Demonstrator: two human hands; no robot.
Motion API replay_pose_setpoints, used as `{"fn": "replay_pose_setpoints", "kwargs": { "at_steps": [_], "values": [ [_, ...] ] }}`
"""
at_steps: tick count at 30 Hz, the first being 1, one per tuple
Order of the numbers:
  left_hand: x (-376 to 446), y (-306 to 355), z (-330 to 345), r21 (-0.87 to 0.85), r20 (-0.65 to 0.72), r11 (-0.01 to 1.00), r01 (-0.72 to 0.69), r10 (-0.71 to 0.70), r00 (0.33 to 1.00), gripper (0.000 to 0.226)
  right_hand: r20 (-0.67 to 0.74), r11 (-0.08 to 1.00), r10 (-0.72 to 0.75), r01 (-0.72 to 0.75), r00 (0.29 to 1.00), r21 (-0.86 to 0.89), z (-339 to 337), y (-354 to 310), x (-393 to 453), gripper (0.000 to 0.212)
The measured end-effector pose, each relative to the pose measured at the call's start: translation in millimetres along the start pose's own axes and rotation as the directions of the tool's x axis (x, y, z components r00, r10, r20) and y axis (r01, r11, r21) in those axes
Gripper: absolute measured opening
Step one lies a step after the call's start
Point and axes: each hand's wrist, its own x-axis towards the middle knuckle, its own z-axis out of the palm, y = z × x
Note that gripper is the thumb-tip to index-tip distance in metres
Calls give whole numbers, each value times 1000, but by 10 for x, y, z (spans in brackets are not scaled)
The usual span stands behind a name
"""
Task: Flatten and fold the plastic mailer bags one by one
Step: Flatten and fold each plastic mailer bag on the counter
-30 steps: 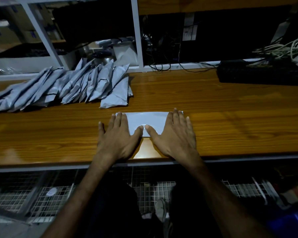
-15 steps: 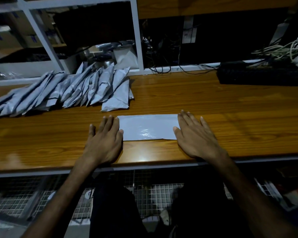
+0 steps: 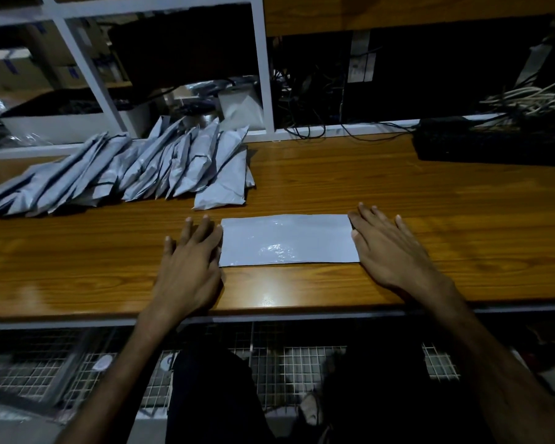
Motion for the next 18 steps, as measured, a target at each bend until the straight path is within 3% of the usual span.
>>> {"fn": "replay_pose_setpoints", "kwargs": {
  "at_steps": [3, 7, 9, 15, 18],
  "values": [
    [-33, 64, -40, -106, -47, 994, 25, -30, 998, 68, -22, 1000, 15, -15, 1000, 20, -20, 23, 71, 50],
    [-33, 208, -47, -201, -225, 980, 3, -49, 973, 45, -240, 994, 69, -47, 968, 95, -90, -177, 49, 40],
    [10, 355, -38, -209, -282, 976, -52, -10, 960, 41, -303, 987, 41, 9, 952, 163, -110, -418, -9, 39],
    [259, 857, -23, -234, -206, 953, -191, 144, 968, 39, -210, 963, -149, 190, 966, 190, 1, -1081, 38, 47],
    [323, 882, 17, -274, -132, 945, -179, 148, 980, 48, -132, 965, -189, 209, 973, 157, 112, -1163, 36, 51]
  ]
}}
